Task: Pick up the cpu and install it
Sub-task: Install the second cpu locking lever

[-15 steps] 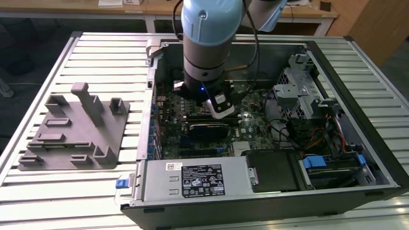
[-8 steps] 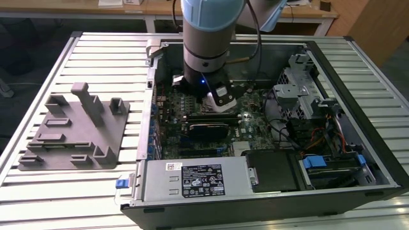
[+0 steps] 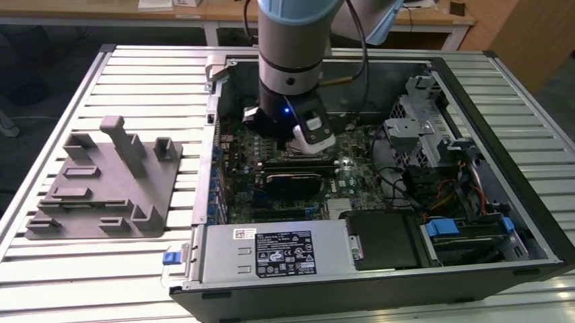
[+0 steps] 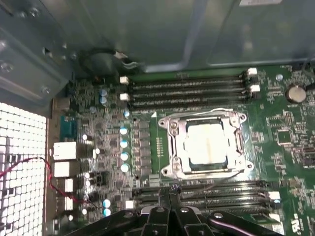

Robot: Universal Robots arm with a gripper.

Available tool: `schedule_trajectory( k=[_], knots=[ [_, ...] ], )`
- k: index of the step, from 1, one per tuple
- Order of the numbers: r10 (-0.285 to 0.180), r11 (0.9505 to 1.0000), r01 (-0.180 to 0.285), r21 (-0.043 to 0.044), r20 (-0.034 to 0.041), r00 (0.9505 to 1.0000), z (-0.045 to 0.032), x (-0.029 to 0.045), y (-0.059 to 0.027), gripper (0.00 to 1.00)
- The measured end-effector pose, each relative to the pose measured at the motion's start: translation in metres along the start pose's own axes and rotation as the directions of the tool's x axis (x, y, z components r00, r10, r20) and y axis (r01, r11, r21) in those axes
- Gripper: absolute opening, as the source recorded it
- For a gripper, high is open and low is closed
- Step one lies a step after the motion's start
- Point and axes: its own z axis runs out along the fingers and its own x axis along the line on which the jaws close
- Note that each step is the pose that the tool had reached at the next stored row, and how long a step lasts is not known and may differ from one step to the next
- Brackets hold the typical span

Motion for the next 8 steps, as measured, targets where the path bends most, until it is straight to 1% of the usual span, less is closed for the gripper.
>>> schedule_trajectory(
  k=[2, 3, 6, 8],
  knots=[
    [0.0, 1.0, 0.0, 0.0097, 0.0008, 1.0, -0.0004, -0.0019, 0.0003, 0.11],
    [0.0, 0.9999, 0.0, 0.0131, 0.001, 1.0, -0.0006, -0.0032, 0.0004, 0.11],
    [0.0, 0.9998, 0.0, 0.0203, 0.0016, 1.0, -0.0011, -0.0072, 0.0008, 0.11],
    [0.0, 0.9997, 0.0, 0.0225, 0.0017, 1.0, -0.0022, -0.0087, 0.0012, 0.11]
  ],
)
